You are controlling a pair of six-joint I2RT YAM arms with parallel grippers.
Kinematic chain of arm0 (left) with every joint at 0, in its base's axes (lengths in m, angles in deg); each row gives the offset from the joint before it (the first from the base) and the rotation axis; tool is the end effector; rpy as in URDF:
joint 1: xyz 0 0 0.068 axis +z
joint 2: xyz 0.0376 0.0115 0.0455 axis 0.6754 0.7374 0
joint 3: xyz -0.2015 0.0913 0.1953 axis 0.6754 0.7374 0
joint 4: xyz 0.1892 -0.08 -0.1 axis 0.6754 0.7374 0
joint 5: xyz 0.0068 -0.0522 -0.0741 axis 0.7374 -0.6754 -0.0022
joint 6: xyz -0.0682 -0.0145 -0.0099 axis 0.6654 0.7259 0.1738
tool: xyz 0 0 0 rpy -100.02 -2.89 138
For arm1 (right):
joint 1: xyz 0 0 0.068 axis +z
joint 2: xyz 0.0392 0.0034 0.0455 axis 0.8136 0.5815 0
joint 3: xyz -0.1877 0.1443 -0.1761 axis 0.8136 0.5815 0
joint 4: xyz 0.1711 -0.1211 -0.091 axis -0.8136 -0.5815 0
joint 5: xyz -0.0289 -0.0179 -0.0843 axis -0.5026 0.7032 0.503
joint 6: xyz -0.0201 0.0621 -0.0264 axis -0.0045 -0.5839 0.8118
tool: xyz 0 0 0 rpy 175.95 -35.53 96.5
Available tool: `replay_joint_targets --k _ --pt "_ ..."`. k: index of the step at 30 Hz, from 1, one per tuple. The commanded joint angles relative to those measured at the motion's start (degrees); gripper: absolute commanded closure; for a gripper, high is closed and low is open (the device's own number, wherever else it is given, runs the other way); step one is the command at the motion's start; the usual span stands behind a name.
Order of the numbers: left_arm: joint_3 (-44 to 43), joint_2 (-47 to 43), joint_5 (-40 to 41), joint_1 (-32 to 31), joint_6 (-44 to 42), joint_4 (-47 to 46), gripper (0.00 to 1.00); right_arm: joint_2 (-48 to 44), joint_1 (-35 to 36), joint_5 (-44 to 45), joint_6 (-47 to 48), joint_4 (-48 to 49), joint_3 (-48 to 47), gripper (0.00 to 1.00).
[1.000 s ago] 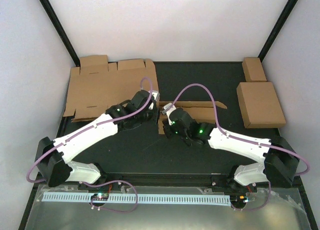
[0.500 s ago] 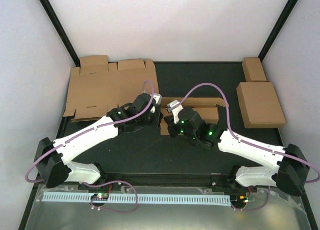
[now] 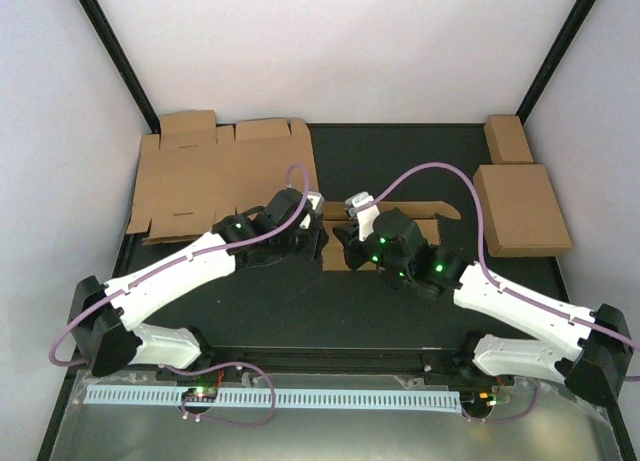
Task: Fold the paper box
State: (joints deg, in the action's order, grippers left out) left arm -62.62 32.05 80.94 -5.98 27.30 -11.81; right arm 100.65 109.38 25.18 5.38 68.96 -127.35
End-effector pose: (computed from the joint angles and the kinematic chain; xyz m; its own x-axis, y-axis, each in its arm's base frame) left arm 0.1674 -0.1876 0.3055 -0.7963 0.1426 -0.5878 0.3950 0.8586 -0.3267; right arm 0.1342 0.1821 0.3218 -0.4816 -0.1072 -0.8698 -0.6450 0.7153 0.2689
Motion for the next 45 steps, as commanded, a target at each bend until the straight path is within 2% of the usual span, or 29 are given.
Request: replay_joint_targets --k 1,3,8,23,26,33,36,42,45 --pt "-0.1 -2.1 -0.3 -0.4 -0.5 4.4 0.54 1.1 -0.9 -0.2 -1.2 -1.6 -1.5 0.98" --pt "0.2 -4.3 0.4 -0.4 -0.1 4.7 0.44 0.9 -1.2 -0.4 -1.6 -1.4 -1.1 0.98" --pt "1.9 -9.3 0.7 -0.4 0.3 4.8 0.29 0.7 -1.6 -0.2 -1.6 -1.8 -1.1 0.98" --pt "3.7 -17.9 -1.8 -0.4 0.0 3.8 0.05 0.2 -2.5 0.0 -1.2 -2.9 -0.8 0.98" --pt "4.1 -19.3 -1.1 -0.4 -0.7 2.9 0.01 -0.7 -2.7 -0.1 -1.1 -3.2 -0.8 0.98" --pt "4.4 -20.5 2.9 1.6 -0.3 2.0 0.01 -2.9 -3.2 0.3 -0.8 -4.5 -0.5 0.98" --pt "3.2 -18.7 0.0 4.3 -1.2 2.8 0.01 -3.6 -3.3 0.3 -0.8 -4.5 0.0 0.98" --pt "1.7 -17.5 -0.6 6.4 -3.6 1.6 0.01 -4.2 -4.2 1.2 -1.1 -6.3 -0.4 0.98" --pt "2.6 -16.2 -3.0 9.1 -4.3 -0.7 0.01 -4.3 -6.7 2.3 -2.1 -9.5 -1.4 0.98"
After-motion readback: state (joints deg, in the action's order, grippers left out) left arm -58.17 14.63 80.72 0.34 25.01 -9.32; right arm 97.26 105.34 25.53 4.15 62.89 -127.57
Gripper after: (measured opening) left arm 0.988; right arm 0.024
